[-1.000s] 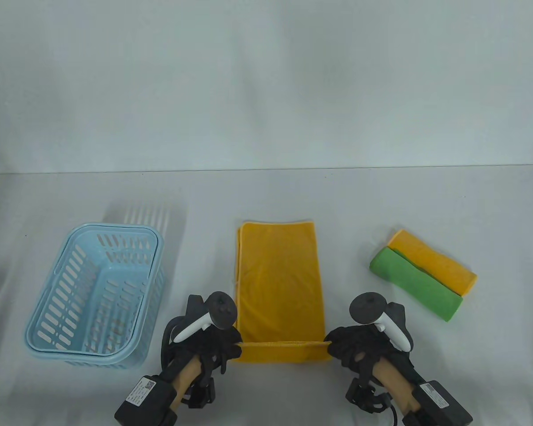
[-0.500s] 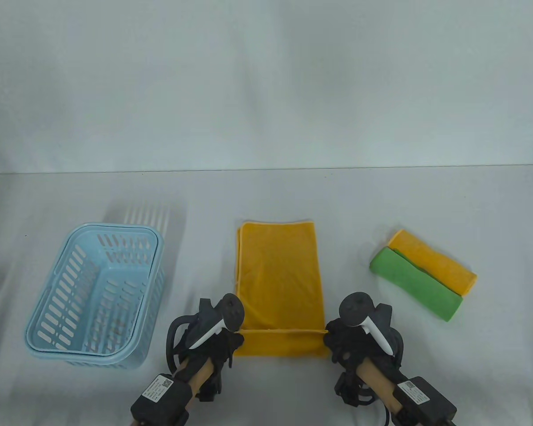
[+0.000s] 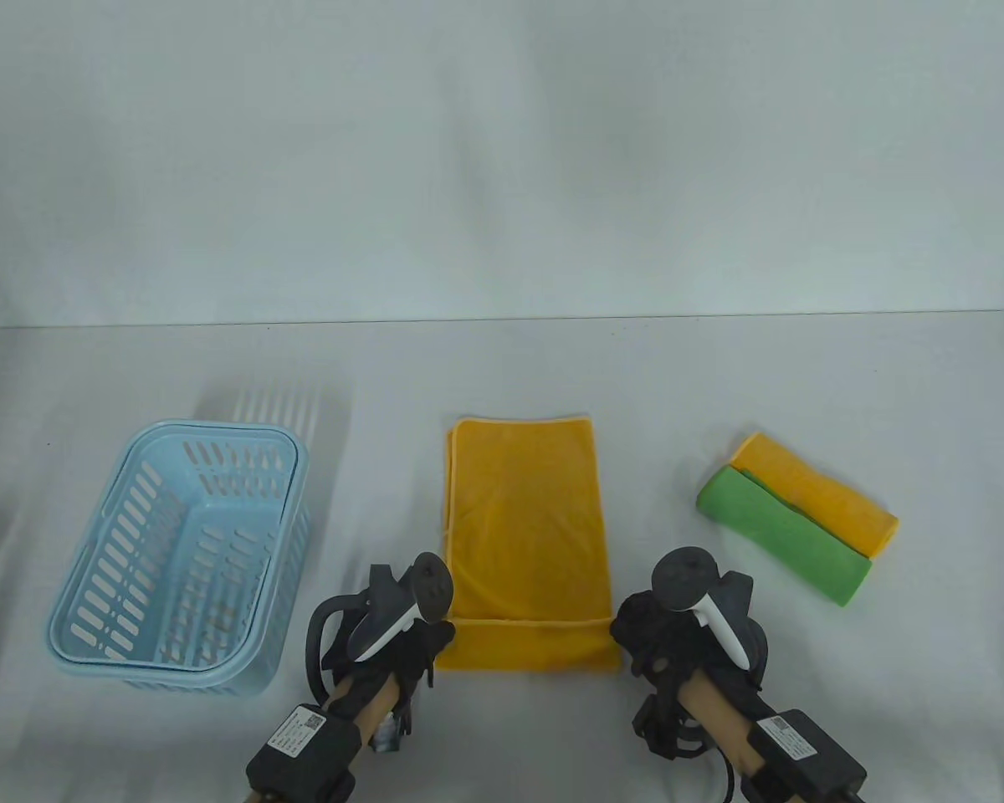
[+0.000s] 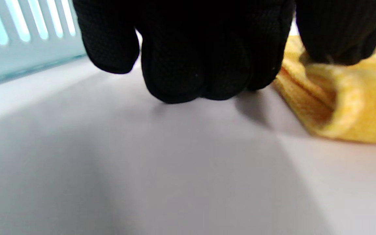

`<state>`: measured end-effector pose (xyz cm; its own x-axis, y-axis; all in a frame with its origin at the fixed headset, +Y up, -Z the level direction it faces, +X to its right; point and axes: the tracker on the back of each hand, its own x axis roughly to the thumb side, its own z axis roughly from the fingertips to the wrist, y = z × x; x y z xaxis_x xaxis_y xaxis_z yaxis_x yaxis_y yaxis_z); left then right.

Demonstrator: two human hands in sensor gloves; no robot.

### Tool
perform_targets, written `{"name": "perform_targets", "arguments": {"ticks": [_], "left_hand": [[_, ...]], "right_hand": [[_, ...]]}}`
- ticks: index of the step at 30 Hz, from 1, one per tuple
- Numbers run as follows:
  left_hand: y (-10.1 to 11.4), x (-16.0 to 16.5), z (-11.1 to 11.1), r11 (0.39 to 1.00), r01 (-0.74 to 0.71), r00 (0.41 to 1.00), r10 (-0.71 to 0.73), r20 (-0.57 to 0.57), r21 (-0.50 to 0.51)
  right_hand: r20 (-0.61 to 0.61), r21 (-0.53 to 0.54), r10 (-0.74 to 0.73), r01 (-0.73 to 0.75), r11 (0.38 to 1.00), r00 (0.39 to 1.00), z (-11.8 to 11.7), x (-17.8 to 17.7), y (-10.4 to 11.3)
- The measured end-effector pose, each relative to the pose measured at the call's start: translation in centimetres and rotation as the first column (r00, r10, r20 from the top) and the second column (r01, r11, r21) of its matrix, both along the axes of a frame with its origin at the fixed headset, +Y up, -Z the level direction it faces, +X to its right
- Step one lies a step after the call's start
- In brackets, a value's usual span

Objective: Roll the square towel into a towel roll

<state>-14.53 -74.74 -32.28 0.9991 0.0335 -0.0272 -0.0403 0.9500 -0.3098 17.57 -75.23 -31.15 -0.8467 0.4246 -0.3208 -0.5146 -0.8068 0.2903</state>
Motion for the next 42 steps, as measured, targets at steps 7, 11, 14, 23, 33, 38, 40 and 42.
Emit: {"name": "perform_targets", "arguments": {"ticks": [7, 11, 14, 23, 33, 38, 40, 42], "left_hand": [[1.2, -0.3, 0.1, 0.998, -0.048, 0.999, 0.048, 0.013, 0.046], [2.5, 0.4, 0.9, 0.992, -0.059, 0.996, 0.051, 0.076, 0.107], [3.1, 1.2, 1.5, 0.989, -0.066, 0.990, 0.049, 0.130, 0.133], [1.9, 5.0, 3.1, 0.999, 0.002, 0.899, -0.018, 0.437, 0.036], [0.1, 5.4, 3.3, 0.995, 0.096, 0.884, -0.081, 0.461, -0.009], [0.1, 5.2, 3.2, 0.995, 0.098, 0.889, -0.080, 0.452, -0.015], [0.0, 5.1, 3.2, 0.994, 0.108, 0.889, -0.092, 0.448, -0.011], [-0.1, 5.1, 3.2, 0.994, 0.111, 0.892, -0.095, 0.443, -0.012]], "right_hand": [[-0.001, 0.048, -0.068, 0.068, 0.997, 0.998, 0.4, 0.1, 1.3], [-0.047, 0.107, -0.045, 0.050, 0.993, 0.998, 1.0, -0.6, 2.4], [-0.094, 0.142, 0.001, 0.012, 0.990, 0.996, 1.4, -1.2, 2.9], [-0.368, 0.077, -0.011, 0.043, 0.996, 0.930, 2.3, -4.7, 1.4], [-0.387, 0.207, 0.326, -0.263, 0.942, 0.862, 2.8, -6.0, -0.4], [-0.370, 0.264, 0.375, -0.291, 0.920, 0.850, 2.7, -6.1, -0.8], [-0.361, 0.291, 0.396, -0.301, 0.908, 0.845, 2.8, -6.3, -0.8], [-0.359, 0.344, 0.455, -0.338, 0.876, 0.815, 2.9, -6.4, -0.7]]}}
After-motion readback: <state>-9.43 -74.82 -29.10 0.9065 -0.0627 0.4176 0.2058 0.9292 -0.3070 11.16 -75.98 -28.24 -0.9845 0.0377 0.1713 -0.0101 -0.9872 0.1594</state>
